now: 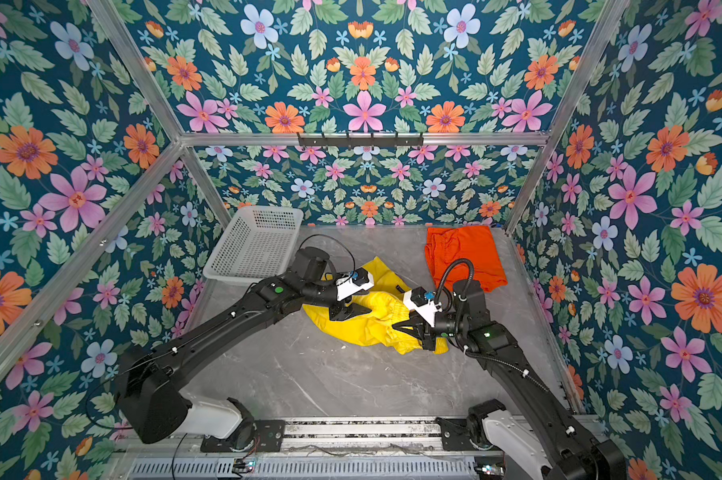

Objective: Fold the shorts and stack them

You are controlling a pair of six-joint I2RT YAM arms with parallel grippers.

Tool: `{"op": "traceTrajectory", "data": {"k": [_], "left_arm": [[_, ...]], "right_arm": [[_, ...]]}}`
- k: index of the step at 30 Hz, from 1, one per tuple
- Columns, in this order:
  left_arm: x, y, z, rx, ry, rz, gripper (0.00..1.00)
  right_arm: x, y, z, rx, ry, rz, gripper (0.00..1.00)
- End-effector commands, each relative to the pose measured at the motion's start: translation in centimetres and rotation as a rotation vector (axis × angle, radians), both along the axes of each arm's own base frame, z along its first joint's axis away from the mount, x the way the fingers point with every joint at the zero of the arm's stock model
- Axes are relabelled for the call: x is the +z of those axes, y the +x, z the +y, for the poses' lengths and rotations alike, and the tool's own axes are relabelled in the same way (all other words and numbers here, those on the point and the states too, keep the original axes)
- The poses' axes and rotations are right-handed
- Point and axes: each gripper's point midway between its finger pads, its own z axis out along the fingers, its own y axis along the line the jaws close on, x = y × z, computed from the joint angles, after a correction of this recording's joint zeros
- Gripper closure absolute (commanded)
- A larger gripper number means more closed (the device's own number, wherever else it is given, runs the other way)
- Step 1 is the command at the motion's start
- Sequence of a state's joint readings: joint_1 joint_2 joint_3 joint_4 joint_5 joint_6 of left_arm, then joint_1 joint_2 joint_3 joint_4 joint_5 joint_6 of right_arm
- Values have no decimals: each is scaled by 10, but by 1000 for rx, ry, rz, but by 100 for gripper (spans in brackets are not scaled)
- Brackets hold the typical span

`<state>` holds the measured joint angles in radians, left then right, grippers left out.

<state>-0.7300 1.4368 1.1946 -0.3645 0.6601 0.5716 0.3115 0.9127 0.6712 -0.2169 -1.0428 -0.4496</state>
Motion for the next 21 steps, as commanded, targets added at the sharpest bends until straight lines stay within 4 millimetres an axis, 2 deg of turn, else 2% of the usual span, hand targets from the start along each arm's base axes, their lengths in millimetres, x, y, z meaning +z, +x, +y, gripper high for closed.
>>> {"op": "traceTrajectory", "data": {"k": [1, 4, 13, 21], "left_arm": [[1, -25, -7, -171, -24, -61, 45], [5, -35, -15, -221, -51, -79, 45], [4, -39, -37, -259, -28, -132, 52], [6, -43, -48, -315, -41, -126, 52]], "right_arm": [[-3, -10, 0, 67, -25, -160, 100], [-8, -10, 1, 66, -40, -168, 100], [-17, -13, 4, 95, -89, -154, 100], [-23, -16, 5, 112, -120, -147, 100]]}}
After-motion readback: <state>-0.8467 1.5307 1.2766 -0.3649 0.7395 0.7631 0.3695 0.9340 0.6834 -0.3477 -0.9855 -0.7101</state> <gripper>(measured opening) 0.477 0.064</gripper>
